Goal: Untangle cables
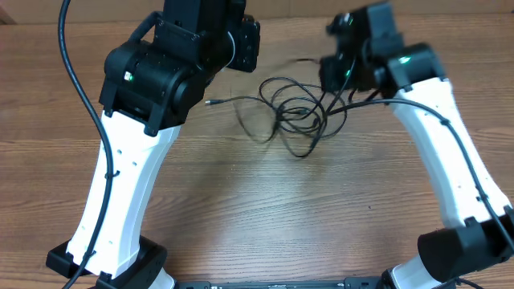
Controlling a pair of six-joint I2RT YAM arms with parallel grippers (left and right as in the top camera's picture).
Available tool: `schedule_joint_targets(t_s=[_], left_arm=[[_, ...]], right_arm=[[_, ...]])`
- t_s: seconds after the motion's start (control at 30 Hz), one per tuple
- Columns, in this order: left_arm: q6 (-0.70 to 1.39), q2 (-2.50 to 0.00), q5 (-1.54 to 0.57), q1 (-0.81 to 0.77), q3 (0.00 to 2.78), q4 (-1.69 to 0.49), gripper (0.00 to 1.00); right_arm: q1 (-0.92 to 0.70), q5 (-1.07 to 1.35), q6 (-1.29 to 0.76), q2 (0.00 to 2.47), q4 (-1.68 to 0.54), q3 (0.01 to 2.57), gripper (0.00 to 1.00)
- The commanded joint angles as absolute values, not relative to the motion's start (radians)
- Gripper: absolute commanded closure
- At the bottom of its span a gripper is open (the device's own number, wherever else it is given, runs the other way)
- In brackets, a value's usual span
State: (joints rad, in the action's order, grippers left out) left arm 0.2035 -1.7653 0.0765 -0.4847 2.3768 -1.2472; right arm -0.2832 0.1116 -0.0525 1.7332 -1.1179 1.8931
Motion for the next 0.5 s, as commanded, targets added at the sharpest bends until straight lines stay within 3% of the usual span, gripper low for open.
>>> schedule_joint_targets(t_s=[0.0,0.17,0.47], left_arm=[[0.206,-1.775,0.108,-0.49,2.375,-1.272,0.82],[0.207,-1.805,0.107,-0.49,2.375,-1.306,0.88],[0.218,-1.871,0.104,-0.49,2.375,-1.328,0.89]], right_arm=[[-0.281,0.003,-0.063,1.657,-1.148,2.09,0.96],[-0.281,-0.051,-0.062,1.655,-1.163,2.313,0.96],[-0.279,-0.059,-0.052,1.645,-1.075,2.56,0.96]])
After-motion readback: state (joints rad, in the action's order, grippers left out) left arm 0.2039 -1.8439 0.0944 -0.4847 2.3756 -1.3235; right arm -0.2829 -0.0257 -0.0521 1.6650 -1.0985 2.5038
